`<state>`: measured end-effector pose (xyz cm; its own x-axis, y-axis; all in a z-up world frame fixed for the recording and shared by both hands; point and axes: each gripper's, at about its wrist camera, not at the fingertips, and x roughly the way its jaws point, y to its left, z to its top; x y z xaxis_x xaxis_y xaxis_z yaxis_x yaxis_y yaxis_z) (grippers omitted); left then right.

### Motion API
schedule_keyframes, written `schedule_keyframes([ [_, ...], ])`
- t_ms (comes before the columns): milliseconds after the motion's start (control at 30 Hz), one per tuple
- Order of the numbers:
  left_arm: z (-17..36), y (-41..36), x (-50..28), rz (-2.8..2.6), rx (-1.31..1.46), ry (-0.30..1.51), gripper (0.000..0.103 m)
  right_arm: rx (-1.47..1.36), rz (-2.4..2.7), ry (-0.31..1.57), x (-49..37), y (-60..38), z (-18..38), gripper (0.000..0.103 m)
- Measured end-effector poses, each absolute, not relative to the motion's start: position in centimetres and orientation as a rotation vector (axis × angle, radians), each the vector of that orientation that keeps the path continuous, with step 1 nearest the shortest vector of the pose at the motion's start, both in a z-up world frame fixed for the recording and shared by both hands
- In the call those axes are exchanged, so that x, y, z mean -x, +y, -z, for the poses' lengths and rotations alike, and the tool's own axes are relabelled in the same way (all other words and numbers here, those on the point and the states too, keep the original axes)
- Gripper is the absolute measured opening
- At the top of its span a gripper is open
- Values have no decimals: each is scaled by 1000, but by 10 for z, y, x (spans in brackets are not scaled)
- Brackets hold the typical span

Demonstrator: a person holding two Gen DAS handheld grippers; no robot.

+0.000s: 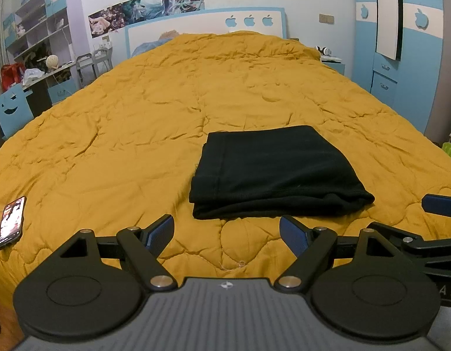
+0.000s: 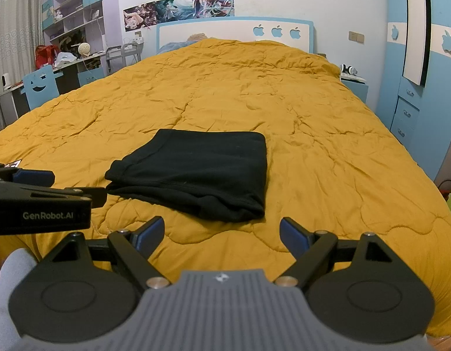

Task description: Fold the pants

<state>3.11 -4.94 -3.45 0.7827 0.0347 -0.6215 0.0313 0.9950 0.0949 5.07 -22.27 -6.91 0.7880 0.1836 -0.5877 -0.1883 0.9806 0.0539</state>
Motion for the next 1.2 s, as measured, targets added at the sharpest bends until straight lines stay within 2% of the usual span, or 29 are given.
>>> schedule_keyframes([
  [1200, 34, -51, -33, -1, -82, 675, 96, -2, -205, 656, -51, -222, 68, 82],
])
